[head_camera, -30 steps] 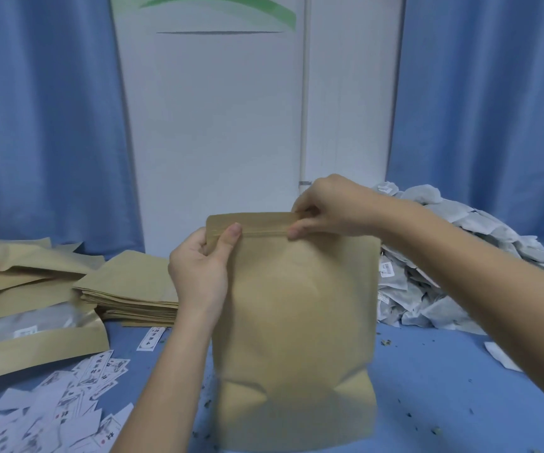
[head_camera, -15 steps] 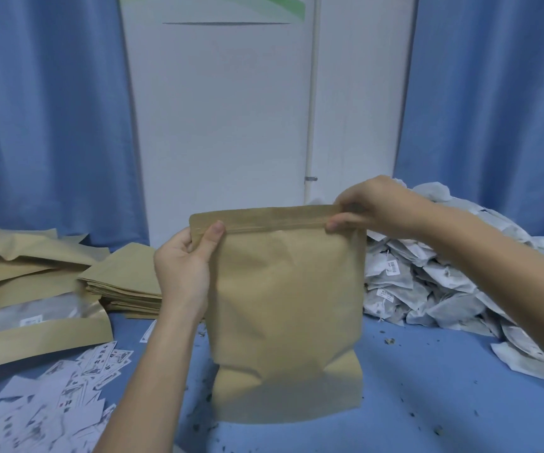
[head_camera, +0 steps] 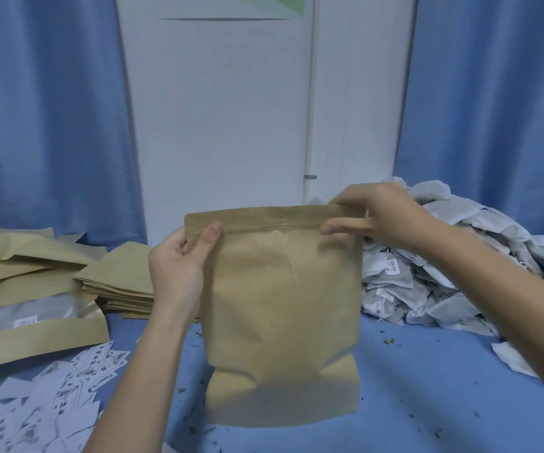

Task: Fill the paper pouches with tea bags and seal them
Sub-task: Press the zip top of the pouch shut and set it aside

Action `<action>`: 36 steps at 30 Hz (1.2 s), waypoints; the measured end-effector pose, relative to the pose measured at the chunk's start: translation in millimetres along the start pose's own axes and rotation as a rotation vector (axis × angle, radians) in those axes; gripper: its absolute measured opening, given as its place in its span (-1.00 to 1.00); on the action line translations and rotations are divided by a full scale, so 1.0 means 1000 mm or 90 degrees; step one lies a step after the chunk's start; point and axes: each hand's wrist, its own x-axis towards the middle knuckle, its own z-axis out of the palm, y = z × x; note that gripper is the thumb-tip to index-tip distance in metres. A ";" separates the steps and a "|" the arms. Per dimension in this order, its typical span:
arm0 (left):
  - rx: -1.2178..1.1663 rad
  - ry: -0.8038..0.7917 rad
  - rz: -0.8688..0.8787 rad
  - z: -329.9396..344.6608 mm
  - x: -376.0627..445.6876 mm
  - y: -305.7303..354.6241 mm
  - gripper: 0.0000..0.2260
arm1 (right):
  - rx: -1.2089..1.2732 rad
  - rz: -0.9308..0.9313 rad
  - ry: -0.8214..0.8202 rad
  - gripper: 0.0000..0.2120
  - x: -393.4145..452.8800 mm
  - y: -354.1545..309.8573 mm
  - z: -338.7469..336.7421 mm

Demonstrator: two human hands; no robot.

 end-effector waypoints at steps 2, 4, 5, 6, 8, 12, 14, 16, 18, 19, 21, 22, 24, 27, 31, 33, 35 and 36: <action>-0.020 -0.028 -0.009 0.006 -0.003 0.003 -0.86 | -0.013 -0.031 -0.033 -0.61 0.015 -0.020 0.009; -0.031 -0.036 -0.009 0.010 -0.006 0.005 -0.90 | -0.092 -0.061 -0.050 -0.67 0.029 -0.037 0.019; -0.025 -0.034 -0.001 0.009 -0.005 0.004 -0.89 | -0.119 -0.065 -0.041 -0.67 0.033 -0.041 0.023; -0.016 -0.030 0.007 0.008 -0.006 0.005 -0.87 | -0.117 -0.062 -0.031 -0.69 0.034 -0.043 0.024; -0.007 -0.025 0.020 0.003 -0.006 0.002 -0.83 | -0.061 -0.048 -0.031 -0.71 0.030 -0.039 0.023; -0.037 -0.001 0.003 -0.007 0.000 -0.001 -0.84 | -0.111 0.040 0.007 -0.43 0.017 -0.012 0.007; -0.016 -0.033 0.014 -0.009 0.000 -0.001 -0.82 | 0.007 0.095 0.030 -0.43 0.007 0.001 0.007; -0.036 -0.114 -0.039 -0.011 -0.006 -0.006 -0.90 | 0.178 0.143 0.068 -0.60 -0.002 0.009 0.017; 0.001 -0.191 -0.179 -0.018 -0.016 -0.023 -0.56 | 0.337 0.194 0.136 -0.69 -0.012 0.017 0.037; 0.035 -0.230 -0.242 -0.023 -0.023 -0.034 -0.48 | 0.435 0.223 0.161 -0.60 -0.020 0.021 0.048; 0.059 -0.263 -0.329 -0.033 -0.038 -0.050 -0.52 | 0.613 0.278 0.117 -0.45 -0.042 0.034 0.074; 0.051 -0.236 -0.357 -0.036 -0.042 -0.056 -0.58 | 0.644 0.292 0.041 -0.43 -0.055 0.040 0.089; 0.023 -0.165 -0.364 -0.038 -0.042 -0.062 -0.64 | 0.665 0.311 -0.127 -0.48 -0.078 0.046 0.118; 0.032 -0.137 -0.389 -0.035 -0.030 -0.061 -0.56 | 0.741 0.338 -0.148 -0.55 -0.093 0.048 0.149; -0.005 -0.263 -0.481 -0.050 -0.004 -0.046 -0.58 | 0.844 0.392 -0.009 -0.56 -0.084 0.039 0.170; 0.053 -0.323 -0.509 -0.068 0.004 -0.039 -0.63 | 0.923 0.406 0.024 -0.62 -0.073 0.028 0.179; 0.062 -0.293 -0.549 -0.092 0.008 -0.034 -0.66 | 0.979 0.413 0.049 -0.70 -0.052 0.012 0.191; -0.013 -0.232 -0.554 -0.108 0.012 -0.034 -0.64 | 0.992 0.421 0.058 -0.74 -0.033 -0.001 0.199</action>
